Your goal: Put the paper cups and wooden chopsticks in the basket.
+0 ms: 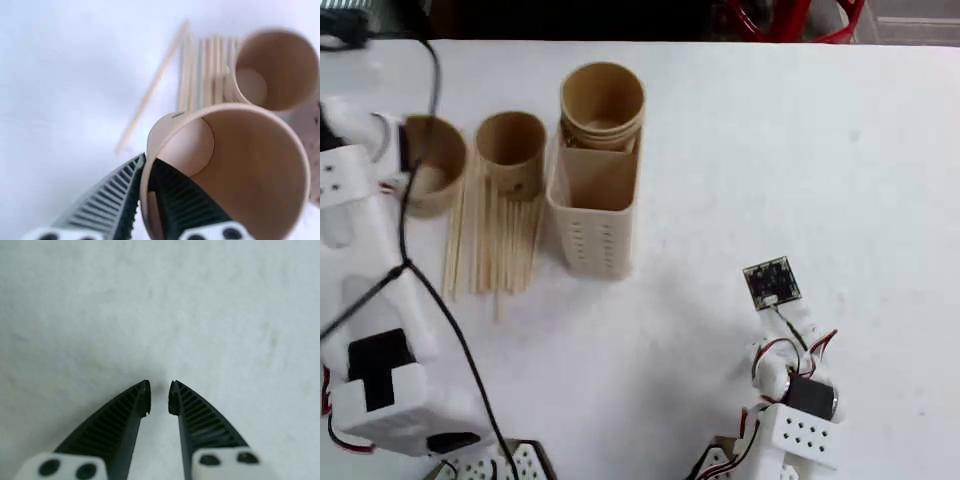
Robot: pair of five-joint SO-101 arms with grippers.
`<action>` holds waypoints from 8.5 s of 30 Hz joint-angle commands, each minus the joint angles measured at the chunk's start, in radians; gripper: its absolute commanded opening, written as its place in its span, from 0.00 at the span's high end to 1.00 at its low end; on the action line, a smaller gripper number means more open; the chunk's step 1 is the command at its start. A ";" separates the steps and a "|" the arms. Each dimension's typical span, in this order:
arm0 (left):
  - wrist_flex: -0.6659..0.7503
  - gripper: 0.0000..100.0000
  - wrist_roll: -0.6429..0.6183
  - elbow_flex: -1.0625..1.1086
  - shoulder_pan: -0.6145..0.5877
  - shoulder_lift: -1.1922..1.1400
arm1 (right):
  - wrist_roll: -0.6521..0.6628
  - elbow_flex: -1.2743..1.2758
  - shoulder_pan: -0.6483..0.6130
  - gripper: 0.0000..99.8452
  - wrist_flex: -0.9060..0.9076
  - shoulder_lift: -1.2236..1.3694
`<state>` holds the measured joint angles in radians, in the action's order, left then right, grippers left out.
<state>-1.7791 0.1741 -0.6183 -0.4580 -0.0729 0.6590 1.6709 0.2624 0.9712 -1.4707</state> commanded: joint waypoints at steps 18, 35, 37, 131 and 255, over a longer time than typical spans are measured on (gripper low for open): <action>0.290 0.98 -0.227 -0.434 0.610 -0.082 | 0.012 0.002 0.005 0.93 -0.021 -0.007; 0.106 0.98 -0.229 -0.551 0.650 -0.209 | 0.012 0.002 0.005 0.93 -0.021 -0.007; 0.097 0.98 -0.229 -0.546 0.647 -0.211 | 0.012 0.002 0.005 0.93 -0.021 -0.007; 0.342 0.77 -0.150 -0.287 0.173 -0.489 | 0.012 0.002 0.005 0.93 -0.021 -0.007; 0.144 0.98 0.014 0.494 0.641 0.277 | 0.012 0.002 0.005 0.93 -0.021 -0.007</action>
<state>-1.7254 0.1542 -0.3268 0.2371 0.1327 0.6590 1.6709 0.2624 0.9712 -1.4707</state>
